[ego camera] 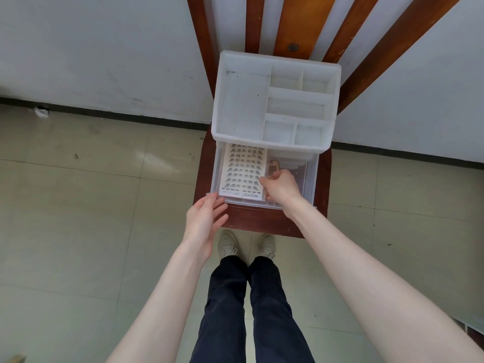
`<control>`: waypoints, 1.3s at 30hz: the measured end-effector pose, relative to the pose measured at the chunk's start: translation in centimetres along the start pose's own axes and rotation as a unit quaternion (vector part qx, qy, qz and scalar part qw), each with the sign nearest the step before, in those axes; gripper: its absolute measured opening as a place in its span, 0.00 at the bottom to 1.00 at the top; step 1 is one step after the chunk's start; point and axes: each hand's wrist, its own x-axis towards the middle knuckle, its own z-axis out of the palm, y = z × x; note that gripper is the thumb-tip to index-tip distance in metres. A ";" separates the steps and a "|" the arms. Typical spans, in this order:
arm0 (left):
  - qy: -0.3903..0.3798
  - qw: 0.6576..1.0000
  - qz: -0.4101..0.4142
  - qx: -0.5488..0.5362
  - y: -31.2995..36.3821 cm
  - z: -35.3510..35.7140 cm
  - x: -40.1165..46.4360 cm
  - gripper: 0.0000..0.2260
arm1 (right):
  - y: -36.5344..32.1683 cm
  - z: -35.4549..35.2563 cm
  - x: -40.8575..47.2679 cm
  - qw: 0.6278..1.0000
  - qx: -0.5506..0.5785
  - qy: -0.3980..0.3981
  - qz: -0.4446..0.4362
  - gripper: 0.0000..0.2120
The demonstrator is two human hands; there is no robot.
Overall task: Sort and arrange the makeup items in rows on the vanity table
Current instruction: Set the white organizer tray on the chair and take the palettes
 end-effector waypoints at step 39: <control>-0.117 0.992 0.039 0.003 2.6 -9.6 2.4 0.11 | 0.9 0.4 1.3 0.862 -0.429 0.102 -0.249 0.22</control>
